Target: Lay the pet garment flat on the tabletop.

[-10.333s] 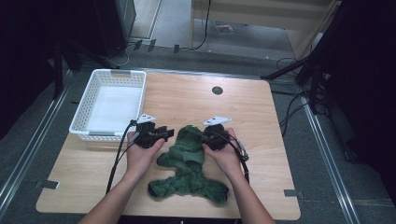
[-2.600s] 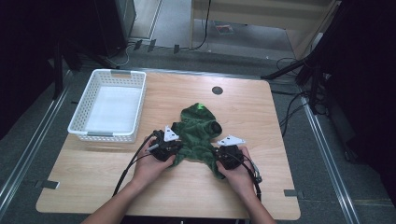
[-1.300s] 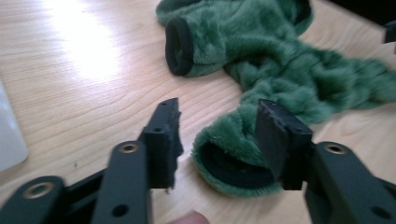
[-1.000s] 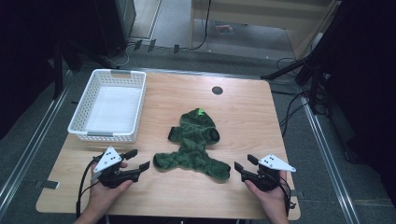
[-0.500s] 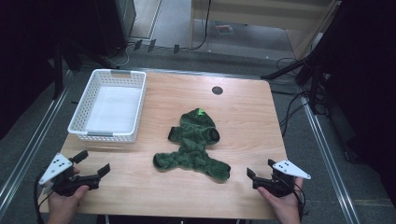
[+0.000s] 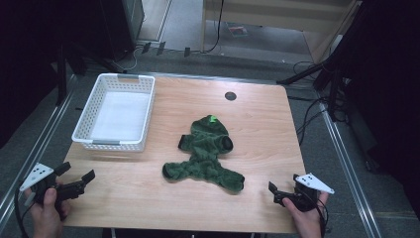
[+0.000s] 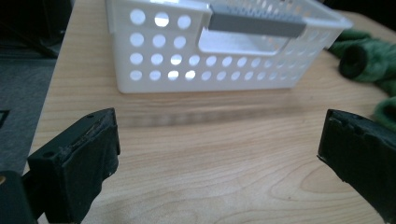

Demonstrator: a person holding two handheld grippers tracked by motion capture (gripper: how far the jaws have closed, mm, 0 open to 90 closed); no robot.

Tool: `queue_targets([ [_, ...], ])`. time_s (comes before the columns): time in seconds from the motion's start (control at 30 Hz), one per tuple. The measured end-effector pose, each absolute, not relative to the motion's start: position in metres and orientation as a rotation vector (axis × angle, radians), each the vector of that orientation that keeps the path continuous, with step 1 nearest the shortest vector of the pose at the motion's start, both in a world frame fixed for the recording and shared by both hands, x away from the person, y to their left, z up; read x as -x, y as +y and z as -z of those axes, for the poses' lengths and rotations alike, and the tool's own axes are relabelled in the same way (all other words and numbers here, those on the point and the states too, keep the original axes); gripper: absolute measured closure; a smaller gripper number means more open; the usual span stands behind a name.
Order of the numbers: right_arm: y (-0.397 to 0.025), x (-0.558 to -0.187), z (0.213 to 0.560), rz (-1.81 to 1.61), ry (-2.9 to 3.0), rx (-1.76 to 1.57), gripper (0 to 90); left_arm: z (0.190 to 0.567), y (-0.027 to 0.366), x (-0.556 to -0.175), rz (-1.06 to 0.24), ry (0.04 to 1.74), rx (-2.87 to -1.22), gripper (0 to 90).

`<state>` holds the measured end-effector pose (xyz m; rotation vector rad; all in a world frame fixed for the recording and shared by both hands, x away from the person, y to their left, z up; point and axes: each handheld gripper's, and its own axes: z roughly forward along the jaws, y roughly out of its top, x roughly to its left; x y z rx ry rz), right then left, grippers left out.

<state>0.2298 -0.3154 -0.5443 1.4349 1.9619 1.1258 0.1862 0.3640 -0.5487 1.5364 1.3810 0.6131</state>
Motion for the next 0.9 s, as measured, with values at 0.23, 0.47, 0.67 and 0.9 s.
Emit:
queue_targets([
  [0.23, -0.3104, -0.2302, 0.5471, -1.088, 1.966, -1.406, 0.0, 0.5525, 0.3576, -0.1916, -0.627, 1.39, -1.58, 0.0],
  [0.47, -0.3114, -0.2309, 0.5479, -1.092, 1.958, -1.419, 0.0, 0.5529, 0.3606, -0.192, -0.61, 1.403, -1.552, 0.0],
  [0.67, -0.3109, -0.2311, 0.5481, -1.085, 1.958, -1.421, 0.0, 0.5531, 0.3603, -0.1928, -0.609, 1.408, -1.552, 0.0],
  [0.9, -0.3112, -0.2315, 0.5482, -1.085, 1.96, -1.425, 0.0, 0.5532, 0.3607, -0.1935, -0.601, 1.409, -1.555, 0.0],
])
